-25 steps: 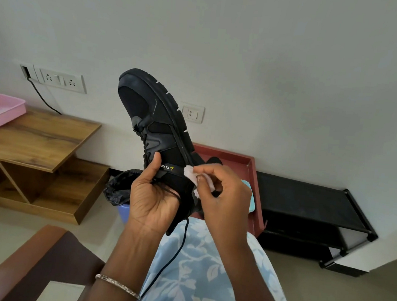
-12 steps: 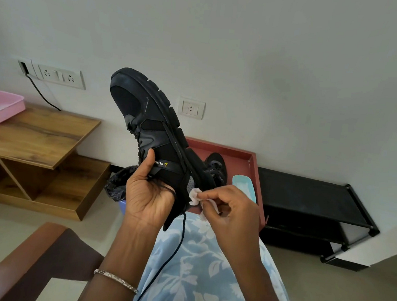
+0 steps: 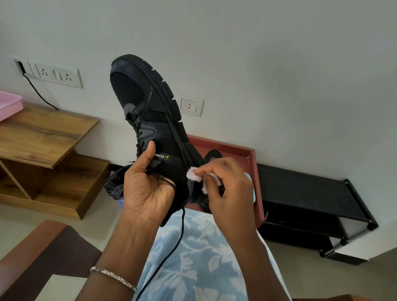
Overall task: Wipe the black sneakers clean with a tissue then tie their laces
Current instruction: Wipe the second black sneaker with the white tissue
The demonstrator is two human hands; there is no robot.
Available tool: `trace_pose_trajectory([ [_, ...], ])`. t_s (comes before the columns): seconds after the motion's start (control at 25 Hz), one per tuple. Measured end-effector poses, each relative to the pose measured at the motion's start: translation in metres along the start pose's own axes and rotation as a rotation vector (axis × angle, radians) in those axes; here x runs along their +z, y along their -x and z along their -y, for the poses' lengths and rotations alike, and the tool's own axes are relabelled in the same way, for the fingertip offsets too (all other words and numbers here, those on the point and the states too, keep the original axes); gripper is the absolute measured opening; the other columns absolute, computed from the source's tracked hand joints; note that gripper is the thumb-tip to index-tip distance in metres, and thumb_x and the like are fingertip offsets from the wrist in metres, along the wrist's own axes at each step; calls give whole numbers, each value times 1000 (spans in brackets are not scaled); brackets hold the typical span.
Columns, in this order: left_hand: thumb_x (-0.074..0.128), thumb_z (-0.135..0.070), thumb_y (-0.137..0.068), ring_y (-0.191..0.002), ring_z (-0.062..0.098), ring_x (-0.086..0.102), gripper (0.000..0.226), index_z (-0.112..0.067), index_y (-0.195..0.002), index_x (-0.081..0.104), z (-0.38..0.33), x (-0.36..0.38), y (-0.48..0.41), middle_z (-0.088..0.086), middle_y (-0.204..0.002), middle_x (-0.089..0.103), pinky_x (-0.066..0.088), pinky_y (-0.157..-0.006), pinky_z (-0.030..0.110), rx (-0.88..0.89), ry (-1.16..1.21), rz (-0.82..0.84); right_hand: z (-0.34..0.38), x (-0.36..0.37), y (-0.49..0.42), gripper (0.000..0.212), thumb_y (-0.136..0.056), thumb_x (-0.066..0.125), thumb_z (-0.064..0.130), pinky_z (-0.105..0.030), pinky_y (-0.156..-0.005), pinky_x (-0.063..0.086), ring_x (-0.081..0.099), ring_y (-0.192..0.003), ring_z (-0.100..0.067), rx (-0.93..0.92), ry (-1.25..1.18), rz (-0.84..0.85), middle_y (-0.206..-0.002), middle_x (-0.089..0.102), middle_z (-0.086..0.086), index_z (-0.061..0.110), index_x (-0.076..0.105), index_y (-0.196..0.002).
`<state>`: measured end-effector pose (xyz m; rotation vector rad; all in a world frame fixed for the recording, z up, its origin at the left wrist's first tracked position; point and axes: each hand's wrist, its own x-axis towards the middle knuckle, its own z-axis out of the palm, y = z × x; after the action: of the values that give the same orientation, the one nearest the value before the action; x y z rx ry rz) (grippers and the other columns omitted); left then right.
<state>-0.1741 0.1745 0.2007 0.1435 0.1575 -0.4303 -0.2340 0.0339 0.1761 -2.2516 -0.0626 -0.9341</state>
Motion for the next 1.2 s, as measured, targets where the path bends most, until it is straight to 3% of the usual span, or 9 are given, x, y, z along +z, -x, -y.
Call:
trace_pose_trajectory([
  [0.08, 63, -13, -92, -124, 39, 60, 41, -1, -131, 61, -10, -2, -4, 21, -132, 64, 41, -111, 55, 30, 38, 1, -6, 0, 21, 23, -88, 68, -5, -20, -75, 53, 62, -89, -8, 45, 12, 28, -95, 64, 7, 16, 76, -88],
  [0.24, 59, -20, -99, -119, 42, 63, 34, 1, -126, 63, -15, 1, -4, 23, -127, 66, 54, -85, 64, 5, 83, 24, -12, 1, 27, 24, -87, 68, -7, -10, -76, 48, 61, -90, -5, 88, 32, 20, -96, 63, 6, 16, 76, -89],
  [0.48, 67, -8, -85, -125, 37, 60, 47, -2, -132, 61, -16, -3, -8, 19, -132, 64, 40, -112, 51, 39, 119, -31, 1, -9, -4, 20, -91, 68, -2, -12, -81, 47, 62, -93, -7, 4, 6, -37, -99, 65, 1, 11, 78, -101],
  [0.64, 66, -8, -83, -123, 37, 61, 45, -2, -127, 64, -19, 0, -8, 19, -126, 68, 40, -112, 53, 59, 132, -81, -10, -1, 23, 16, -95, 63, 5, -19, -80, 52, 61, -93, -16, -108, 128, -99, -101, 64, -6, 7, 76, -103],
  [0.8, 64, -12, -89, -120, 39, 63, 24, 3, -106, 67, -14, 3, -7, 22, -120, 70, 40, -111, 54, 33, 156, -149, -13, 19, 54, 33, -105, 48, 26, -24, -89, 54, 59, -102, -13, -67, 224, -195, -105, 66, -11, 6, 74, -106],
  [0.92, 61, -17, -96, -117, 40, 63, 25, 6, -100, 69, -9, -1, -9, 23, -118, 70, 37, -112, 54, 6, 174, -165, 0, 22, 38, 19, -99, 58, 15, -24, -85, 56, 62, -98, -18, -29, 219, -249, -104, 66, -9, 8, 75, -107],
  [1.04, 62, -20, -95, -118, 39, 63, 27, 4, -106, 68, -5, -3, -8, 23, -118, 70, 38, -112, 55, 4, 133, -151, 19, 24, 25, 18, -94, 64, 8, -29, -82, 57, 61, -98, -17, 9, 135, -193, -105, 64, -4, 13, 73, -109],
  [1.12, 64, -23, -92, -106, 41, 68, 30, 5, -95, 72, -4, -3, -5, 22, -109, 73, 47, -101, 57, -20, 88, -146, 33, 28, 28, 19, -96, 63, 4, -28, -84, 55, 61, -99, -16, -2, 25, -147, -105, 63, -2, 13, 74, -109],
  [1.2, 66, -23, -85, -81, 39, 74, 33, 7, -74, 75, -4, -1, -2, 20, -91, 76, 57, -77, 57, -39, 49, -152, 42, 29, 34, 20, -95, 63, 2, -23, -86, 53, 61, -98, -14, -46, -12, -121, -103, 63, -1, 13, 75, -107],
])
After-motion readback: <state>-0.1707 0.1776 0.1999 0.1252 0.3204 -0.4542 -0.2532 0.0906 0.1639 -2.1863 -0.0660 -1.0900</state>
